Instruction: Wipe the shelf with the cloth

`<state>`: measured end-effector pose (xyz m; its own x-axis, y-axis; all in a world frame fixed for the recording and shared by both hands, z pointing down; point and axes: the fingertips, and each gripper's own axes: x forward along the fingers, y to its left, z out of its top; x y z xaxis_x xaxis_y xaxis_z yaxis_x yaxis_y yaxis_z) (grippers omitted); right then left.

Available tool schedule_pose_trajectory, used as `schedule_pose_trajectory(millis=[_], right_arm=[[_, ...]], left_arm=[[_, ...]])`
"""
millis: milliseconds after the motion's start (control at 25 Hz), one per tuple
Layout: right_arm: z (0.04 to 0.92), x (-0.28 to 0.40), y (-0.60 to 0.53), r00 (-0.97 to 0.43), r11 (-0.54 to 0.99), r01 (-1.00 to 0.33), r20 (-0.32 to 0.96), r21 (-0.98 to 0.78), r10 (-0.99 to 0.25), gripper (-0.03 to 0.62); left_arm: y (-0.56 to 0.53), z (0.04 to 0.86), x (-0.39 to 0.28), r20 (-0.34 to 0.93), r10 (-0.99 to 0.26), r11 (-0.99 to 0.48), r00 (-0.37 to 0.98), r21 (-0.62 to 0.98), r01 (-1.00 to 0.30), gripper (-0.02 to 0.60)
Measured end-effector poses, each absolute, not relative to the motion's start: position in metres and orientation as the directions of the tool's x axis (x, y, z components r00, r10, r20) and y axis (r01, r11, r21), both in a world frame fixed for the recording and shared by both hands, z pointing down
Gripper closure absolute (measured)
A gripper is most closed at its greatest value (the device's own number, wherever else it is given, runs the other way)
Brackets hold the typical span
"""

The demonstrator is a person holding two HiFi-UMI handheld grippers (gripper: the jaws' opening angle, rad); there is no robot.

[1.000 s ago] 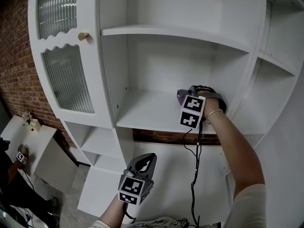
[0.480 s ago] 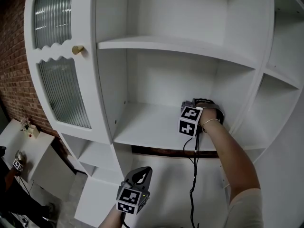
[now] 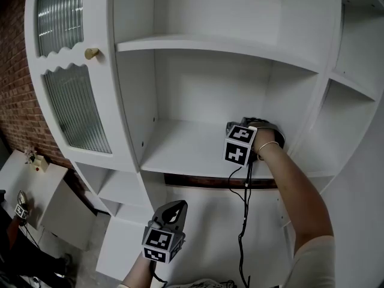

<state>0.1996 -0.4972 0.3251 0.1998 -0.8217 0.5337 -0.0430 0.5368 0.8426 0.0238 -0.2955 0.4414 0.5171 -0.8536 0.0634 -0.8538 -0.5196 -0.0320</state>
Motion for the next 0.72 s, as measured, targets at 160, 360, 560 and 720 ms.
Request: schedule_pose_trajectory(millis=[160, 360, 560, 720], right_arm=[[0.325, 0.2, -0.478, 0.201, 0.557, -0.049, 0.554, 0.829, -0.808, 0.513], [0.326, 0.198, -0.447, 0.191, 0.578, -0.04, 0.574, 0.815, -0.797, 0.513], [0.327, 0.195, -0.411, 0.169, 0.611, -0.037, 0.608, 0.791, -0.776, 0.513], [0.328, 0.195, -0.386, 0.15, 0.622, -0.051, 0.622, 0.781, -0.769, 0.513]], left_arm=[[-0.282, 0.439, 0.03, 0.059, -0.842, -0.539, 0.536, -0.053, -0.841, 0.568], [-0.266, 0.437, 0.034, 0.06, -0.831, -0.555, 0.552, -0.055, -0.83, 0.568], [-0.254, 0.434, 0.036, 0.058, -0.823, -0.569, 0.566, -0.061, -0.82, 0.568], [-0.244, 0.435, 0.036, 0.06, -0.815, -0.58, 0.577, -0.058, -0.813, 0.568]])
